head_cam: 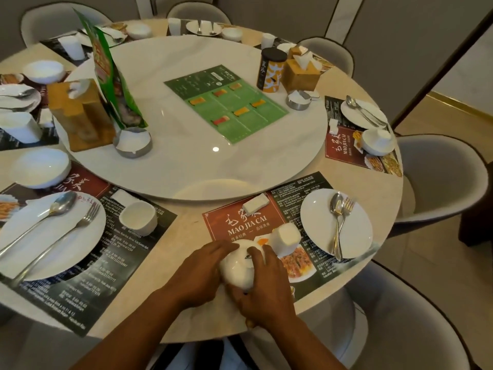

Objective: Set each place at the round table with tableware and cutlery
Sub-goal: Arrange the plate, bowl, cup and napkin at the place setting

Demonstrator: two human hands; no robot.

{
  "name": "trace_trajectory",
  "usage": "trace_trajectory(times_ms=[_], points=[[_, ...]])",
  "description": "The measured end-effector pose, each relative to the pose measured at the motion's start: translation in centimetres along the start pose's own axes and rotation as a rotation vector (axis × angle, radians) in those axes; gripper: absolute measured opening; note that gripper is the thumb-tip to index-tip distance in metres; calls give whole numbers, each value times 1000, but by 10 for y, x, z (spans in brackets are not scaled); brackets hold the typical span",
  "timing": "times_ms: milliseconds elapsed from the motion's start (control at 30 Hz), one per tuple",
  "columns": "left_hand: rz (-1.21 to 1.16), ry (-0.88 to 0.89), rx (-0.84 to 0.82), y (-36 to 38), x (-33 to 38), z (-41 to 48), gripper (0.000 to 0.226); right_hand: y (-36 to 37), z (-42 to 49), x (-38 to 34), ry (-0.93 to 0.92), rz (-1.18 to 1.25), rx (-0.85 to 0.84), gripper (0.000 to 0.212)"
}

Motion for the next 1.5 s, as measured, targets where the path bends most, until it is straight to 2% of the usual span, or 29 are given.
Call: trace_trajectory(times_ms=[133, 233, 333, 467, 567, 667, 867, 1133, 1500], points=[[-43, 2, 126, -14, 3, -7, 52, -24, 2, -4, -80, 222, 5, 75], [-36, -33, 296, -27, 11, -14, 39, -37, 2, -6, -126, 307, -64, 68], [-17, -152, 459, -28, 24, -21, 32, -41, -2, 2, -200, 331, -174, 64], [-104, -338, 538, -20, 32, -27, 27, -54, 0, 2, -303, 158, -248, 46], [-229, -453, 579, -15, 25, -32, 19, -80, 23, -11, -334, 0, -222, 52], [-322, -491, 628, -17, 22, -30, 20, -101, 63, -26, -333, -87, -188, 50], [-442, -534, 577, -28, 11, -9, 20, -99, 120, -28, -300, -261, -270, 28], [-477, -546, 466, -29, -18, 6, 28, -79, 145, -15, -242, -200, -291, 27], [-477, -508, 440, -38, -29, 18, 29, -80, 160, -9, -213, -216, -279, 28]])
Point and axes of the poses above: each hand's wrist, its own z-axis towards the middle knuckle, its own y-axis out of the palm, x = y × z, the point moved 6 cm from there along z, towards the middle knuckle, and after that the axes turned 14 degrees about -x, right-handed, at the moved point
